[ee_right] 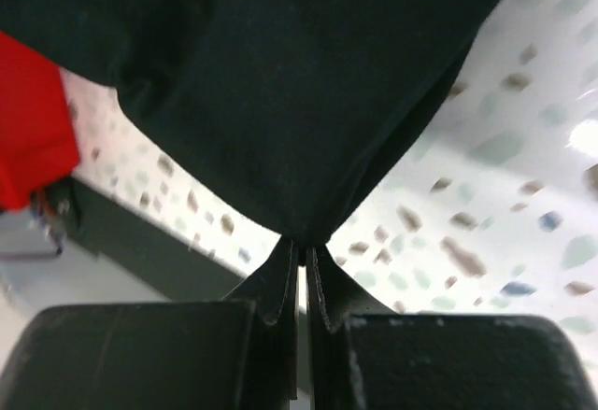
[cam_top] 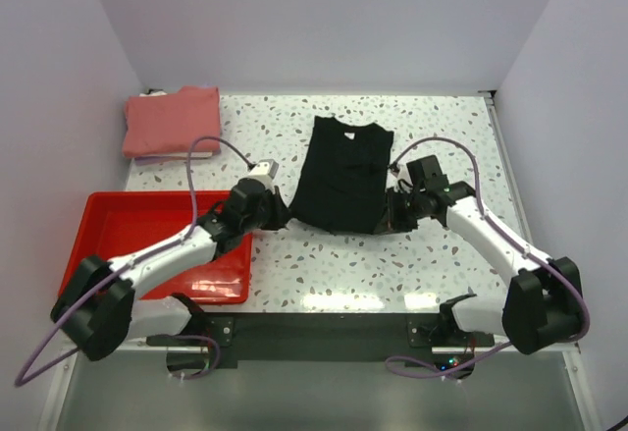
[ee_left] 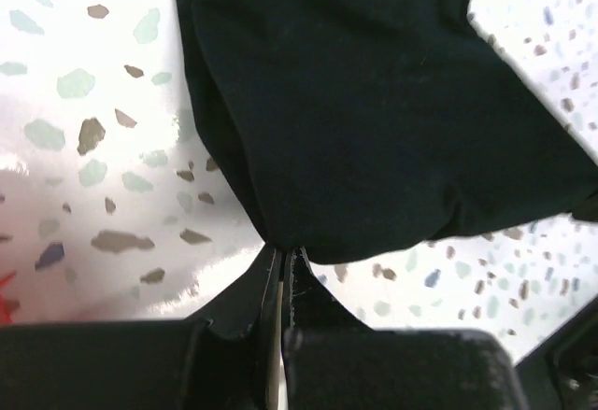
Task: Fold and stack the t-shirts
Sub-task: Fold the tshirt
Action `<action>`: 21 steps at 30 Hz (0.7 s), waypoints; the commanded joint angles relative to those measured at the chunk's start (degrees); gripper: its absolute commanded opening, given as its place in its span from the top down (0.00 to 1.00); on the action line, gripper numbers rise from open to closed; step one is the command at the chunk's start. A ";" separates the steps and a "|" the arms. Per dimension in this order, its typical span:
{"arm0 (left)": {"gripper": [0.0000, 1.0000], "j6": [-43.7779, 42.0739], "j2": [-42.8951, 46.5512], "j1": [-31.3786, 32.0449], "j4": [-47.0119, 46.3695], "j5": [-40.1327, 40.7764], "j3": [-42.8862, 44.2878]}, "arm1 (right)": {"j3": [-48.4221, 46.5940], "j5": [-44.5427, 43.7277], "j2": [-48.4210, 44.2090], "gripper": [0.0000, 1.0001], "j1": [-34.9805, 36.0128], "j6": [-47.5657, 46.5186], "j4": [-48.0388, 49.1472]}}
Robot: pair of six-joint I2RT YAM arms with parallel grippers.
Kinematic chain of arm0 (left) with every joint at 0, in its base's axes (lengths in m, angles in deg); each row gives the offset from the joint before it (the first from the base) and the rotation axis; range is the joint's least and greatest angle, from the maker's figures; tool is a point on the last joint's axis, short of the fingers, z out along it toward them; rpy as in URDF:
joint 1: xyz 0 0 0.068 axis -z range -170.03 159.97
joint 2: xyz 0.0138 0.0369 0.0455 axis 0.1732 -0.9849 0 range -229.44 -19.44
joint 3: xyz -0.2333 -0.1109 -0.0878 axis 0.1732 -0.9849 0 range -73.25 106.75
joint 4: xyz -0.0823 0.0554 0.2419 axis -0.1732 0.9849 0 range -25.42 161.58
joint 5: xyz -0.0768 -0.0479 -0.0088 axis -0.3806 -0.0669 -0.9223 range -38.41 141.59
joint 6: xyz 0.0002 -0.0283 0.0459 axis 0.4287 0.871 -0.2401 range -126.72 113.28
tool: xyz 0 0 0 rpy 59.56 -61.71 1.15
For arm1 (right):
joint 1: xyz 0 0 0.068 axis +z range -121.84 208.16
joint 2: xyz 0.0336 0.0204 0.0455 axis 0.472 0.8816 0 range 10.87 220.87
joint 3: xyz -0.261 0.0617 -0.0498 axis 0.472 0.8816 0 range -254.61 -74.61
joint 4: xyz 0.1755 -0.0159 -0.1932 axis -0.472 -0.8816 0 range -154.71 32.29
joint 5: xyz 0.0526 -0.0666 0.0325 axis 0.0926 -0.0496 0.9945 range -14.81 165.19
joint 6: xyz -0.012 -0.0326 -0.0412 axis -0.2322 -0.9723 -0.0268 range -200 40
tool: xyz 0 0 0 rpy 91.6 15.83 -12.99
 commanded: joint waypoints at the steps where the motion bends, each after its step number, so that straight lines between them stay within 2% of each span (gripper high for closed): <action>1: 1.00 3.81 9.84 1.78 7.52 6.54 -1.75 | 0.89 10.68 -2.76 1.00 2.60 -1.26 -9.46; 4: 1.00 6.10 17.93 2.13 12.44 8.92 -2.99 | -0.68 15.09 -3.90 1.00 6.12 -2.22 -15.52; 9: 1.00 8.22 29.00 2.57 18.59 9.63 -3.52 | -4.03 22.57 -6.80 1.00 6.92 -5.92 -25.10; 13: 1.00 9.36 34.11 2.57 21.68 10.24 -2.29 | -5.17 30.04 -8.82 1.00 6.92 -5.65 -28.28; 21: 1.00 7.96 38.86 2.48 25.64 12.26 2.02 | -8.42 33.04 -11.81 1.00 7.01 -3.63 -33.64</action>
